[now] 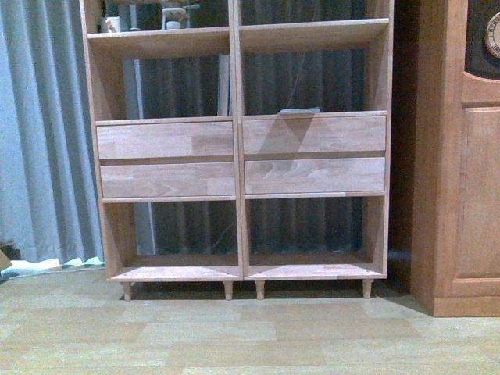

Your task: Organize books on shelf

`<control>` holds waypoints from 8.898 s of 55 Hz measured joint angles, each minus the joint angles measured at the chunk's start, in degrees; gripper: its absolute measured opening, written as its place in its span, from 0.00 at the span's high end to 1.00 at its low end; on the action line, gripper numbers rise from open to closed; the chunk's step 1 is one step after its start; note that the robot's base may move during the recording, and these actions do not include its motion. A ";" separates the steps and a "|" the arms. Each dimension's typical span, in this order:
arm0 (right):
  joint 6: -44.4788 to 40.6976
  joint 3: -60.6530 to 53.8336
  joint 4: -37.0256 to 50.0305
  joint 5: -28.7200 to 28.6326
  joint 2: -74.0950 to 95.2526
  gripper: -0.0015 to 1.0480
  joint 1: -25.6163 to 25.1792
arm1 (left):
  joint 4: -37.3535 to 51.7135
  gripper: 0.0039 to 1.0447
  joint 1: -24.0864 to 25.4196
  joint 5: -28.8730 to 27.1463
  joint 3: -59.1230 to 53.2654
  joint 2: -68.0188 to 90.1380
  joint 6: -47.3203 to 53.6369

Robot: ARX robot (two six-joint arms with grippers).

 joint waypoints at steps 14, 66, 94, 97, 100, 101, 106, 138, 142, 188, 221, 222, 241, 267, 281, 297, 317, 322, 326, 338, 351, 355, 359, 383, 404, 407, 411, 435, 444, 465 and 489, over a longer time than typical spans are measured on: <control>0.00 0.00 0.00 0.00 0.00 0.07 0.00 | 0.00 0.07 0.00 0.00 0.00 0.00 0.02; 0.00 0.00 0.00 -0.02 0.00 0.07 0.00 | 0.00 0.07 0.00 -0.02 0.00 0.00 0.02; 0.00 0.00 0.00 0.02 -0.02 0.07 0.00 | 0.00 0.07 0.00 0.00 0.00 -0.02 0.02; 0.00 0.00 0.00 -0.02 -0.02 0.07 0.00 | 0.00 0.07 0.00 0.00 0.00 -0.04 0.00; 0.00 0.00 0.00 0.00 -0.02 0.07 0.00 | 0.00 0.07 0.00 0.00 0.00 -0.02 0.02; 0.02 0.00 0.00 0.00 -0.02 0.07 0.00 | 0.00 0.07 0.00 0.02 0.00 -0.04 0.02; 0.00 0.00 0.00 0.00 -0.02 0.07 0.00 | 0.00 0.07 0.00 0.00 0.00 -0.04 0.00; 0.00 0.00 0.00 0.00 0.00 0.07 0.00 | 0.00 0.07 0.00 0.00 0.00 -0.04 0.00; 0.00 0.00 0.00 0.00 -0.02 0.07 0.00 | 0.00 0.07 0.00 0.00 0.00 -0.04 0.00; 0.02 0.00 0.00 0.02 -0.02 0.07 0.00 | 0.00 0.07 0.00 -0.02 0.00 -0.07 0.02; 0.11 0.00 -0.02 0.33 0.00 0.07 0.09 | 0.00 0.07 0.00 -0.02 0.00 -0.07 0.00; 1.25 0.00 -0.15 1.33 0.11 0.07 0.28 | 0.00 0.07 0.00 0.00 0.00 -0.07 0.00; 26.16 6.23 7.10 6.49 29.00 0.07 4.04 | 0.00 0.07 0.00 -0.02 0.00 -0.07 0.00; 69.44 33.55 16.61 9.68 74.82 0.07 11.39 | 0.00 0.07 0.00 0.00 0.00 -0.07 0.00; 72.61 41.72 16.87 9.64 82.01 0.07 9.79 | 0.00 0.07 0.00 0.00 0.00 -0.07 0.00; 73.68 49.40 15.10 9.86 88.28 0.07 9.05 | 0.00 0.07 0.00 0.00 0.00 -0.07 0.00; 73.79 54.99 14.99 12.02 93.48 0.07 9.01 | 0.00 0.07 0.00 0.00 0.00 -0.07 0.00; 73.77 55.82 14.97 12.41 94.42 0.07 9.05 | 0.00 0.07 0.00 0.00 0.00 -0.07 0.02; 73.79 56.63 14.73 12.66 95.41 0.07 9.11 | 0.00 0.07 0.00 0.00 0.00 -0.07 0.00; 73.75 58.84 14.27 13.16 98.27 0.07 9.33 | 0.00 0.07 0.00 0.00 0.00 -0.07 0.00; 73.46 61.00 13.94 13.70 99.45 0.21 9.33 | 0.00 0.07 0.00 -0.02 0.00 -0.07 0.00; 73.26 61.29 14.40 13.73 99.43 0.34 9.33 | 0.00 0.07 0.00 -0.02 0.00 -0.07 0.02; 73.13 61.31 14.49 13.70 99.43 0.44 9.31 | 0.00 0.07 0.00 0.00 0.00 -0.07 0.00; 72.41 61.66 15.43 12.15 98.29 0.93 8.83 | 0.00 0.07 0.00 0.00 0.00 -0.07 0.00; 69.16 59.21 14.73 5.49 91.01 0.93 6.01 | 0.00 0.07 0.00 -0.02 0.00 -0.07 0.00; 68.52 58.97 14.69 4.22 89.68 0.93 5.25 | 0.00 0.07 0.00 0.00 0.00 -0.07 0.00; 67.36 58.71 14.34 2.29 87.47 0.93 3.87 | 0.00 0.07 0.00 0.00 0.00 -0.07 0.00; 58.05 54.18 14.47 -17.27 71.28 0.93 -7.98 | 0.00 0.07 0.00 0.00 0.00 -0.07 0.00; 56.76 51.89 16.59 -23.23 66.66 0.93 -10.99 | 0.00 0.07 0.00 0.00 0.00 -0.07 0.00; 55.21 48.94 16.81 -24.26 58.95 0.93 -3.45 | 0.00 0.07 0.00 0.00 0.00 -0.07 0.00; 53.96 48.46 16.50 -22.80 59.49 0.93 -1.70 | 2.64 0.07 7.96 10.49 12.22 19.71 -15.85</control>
